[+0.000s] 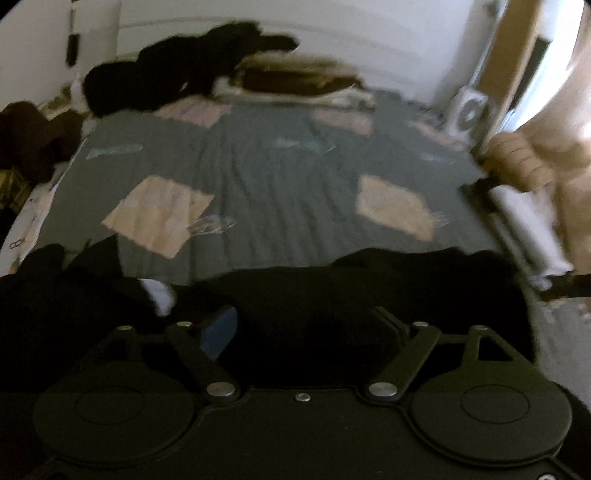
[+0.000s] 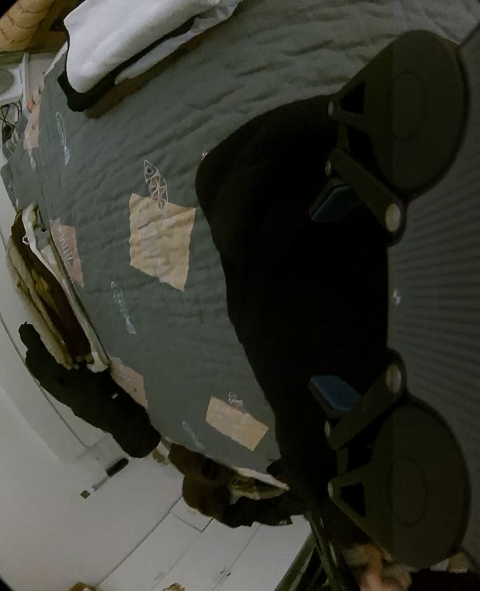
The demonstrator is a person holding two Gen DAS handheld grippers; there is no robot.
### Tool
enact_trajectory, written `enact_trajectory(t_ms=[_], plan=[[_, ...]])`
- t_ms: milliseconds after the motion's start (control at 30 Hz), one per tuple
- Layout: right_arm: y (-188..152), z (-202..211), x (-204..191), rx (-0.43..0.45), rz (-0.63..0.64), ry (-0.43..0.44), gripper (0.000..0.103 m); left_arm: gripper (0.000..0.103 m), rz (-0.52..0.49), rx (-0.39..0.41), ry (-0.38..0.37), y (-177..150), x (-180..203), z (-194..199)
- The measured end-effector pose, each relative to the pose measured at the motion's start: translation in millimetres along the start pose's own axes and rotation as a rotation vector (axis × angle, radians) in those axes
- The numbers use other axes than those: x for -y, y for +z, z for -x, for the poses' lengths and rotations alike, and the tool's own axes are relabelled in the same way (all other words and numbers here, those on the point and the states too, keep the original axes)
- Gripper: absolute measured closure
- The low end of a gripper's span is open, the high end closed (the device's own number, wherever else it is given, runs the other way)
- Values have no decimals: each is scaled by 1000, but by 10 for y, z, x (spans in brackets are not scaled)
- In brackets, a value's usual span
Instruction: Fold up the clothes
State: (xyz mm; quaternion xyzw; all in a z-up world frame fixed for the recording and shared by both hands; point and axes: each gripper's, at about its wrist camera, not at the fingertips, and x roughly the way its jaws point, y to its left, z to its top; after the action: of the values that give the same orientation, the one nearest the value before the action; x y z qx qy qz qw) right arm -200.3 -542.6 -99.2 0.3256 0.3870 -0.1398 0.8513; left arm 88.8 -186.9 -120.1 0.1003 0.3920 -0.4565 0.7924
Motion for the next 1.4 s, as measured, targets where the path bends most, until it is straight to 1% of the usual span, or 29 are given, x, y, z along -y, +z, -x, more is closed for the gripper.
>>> enact_trajectory(t_ms=[67, 133, 200, 267, 367, 467, 567, 600, 667, 700, 733, 800, 867, 967, 1033, 1100, 1133, 1167, 1200, 1233, 1267, 1333, 1400], plan=[[-23, -5, 22, -2, 6, -16, 13, 25, -14, 16, -41, -20, 179, 76], [-45, 7, 54, 2, 6, -27, 13, 25, -38, 36, -89, -10, 448, 113], [-63, 51, 108, 20, -7, -33, 13, 24, -64, 52, -127, 43, 717, 28], [-73, 90, 173, 30, -17, -47, 13, 23, -105, 61, -144, 86, 998, -162], [-92, 183, 313, 41, -30, -68, 13, 23, -166, 46, -117, 104, 1450, -573], [-113, 274, 509, 49, -60, -91, 13, 23, -224, 33, -161, 72, 1911, -960], [-133, 321, 720, 52, -100, -108, 13, 29, -273, 18, -203, 51, 2318, -1325], [-140, 332, 783, 52, -112, -111, 13, 34, -284, 12, -207, 44, 2443, -1440], [-149, 345, 896, 51, -131, -111, 13, 39, -301, -3, -206, 21, 2647, -1649], [-150, 346, 943, 51, -138, -109, 13, 41, -312, -11, -205, 6, 2744, -1748], [-152, 343, 984, 50, -142, -107, 13, 41, -328, -19, -204, -14, 2817, -1831], [-161, 335, 1038, 47, -145, -103, 13, 41, -359, -42, -180, -43, 2930, -1982], [-171, 322, 1090, 43, -149, -98, 13, 41, -404, -41, -135, -79, 3027, -2101], [-170, 296, 1170, 40, -165, -87, 13, 38, -524, -56, -40, -171, 3165, -2273], [-163, 280, 1214, 42, -172, -80, 13, 31, -605, -76, 39, -263, 3235, -2413], [-172, 276, 1249, 44, -180, -76, 13, 32, -662, -70, 86, -339, 3259, -2505], [-177, 275, 1266, 46, -184, -73, 13, 36, -679, -65, 87, -360, 3257, -2528], [-182, 274, 1283, 47, -187, -71, 13, 44, -695, -60, 87, -382, 3255, -2551], [-187, 271, 1300, 45, -191, -69, 13, 68, -708, -57, 87, -397, 3251, -2569], [-194, 269, 1316, 43, -195, -69, 13, 80, -706, -60, 83, -398, 3236, -2579], [-201, 269, 1333, 42, -199, -69, 13, 83, -685, -73, 65, -389, 3204, -2590], [-218, 272, 1365, 42, -207, -69, 13, 87, -606, -107, 14, -334, 3090, -2600], [-224, 277, 1387, 44, -216, -67, 13, 88, -478, -142, -53, -242, 2921, -2579]])
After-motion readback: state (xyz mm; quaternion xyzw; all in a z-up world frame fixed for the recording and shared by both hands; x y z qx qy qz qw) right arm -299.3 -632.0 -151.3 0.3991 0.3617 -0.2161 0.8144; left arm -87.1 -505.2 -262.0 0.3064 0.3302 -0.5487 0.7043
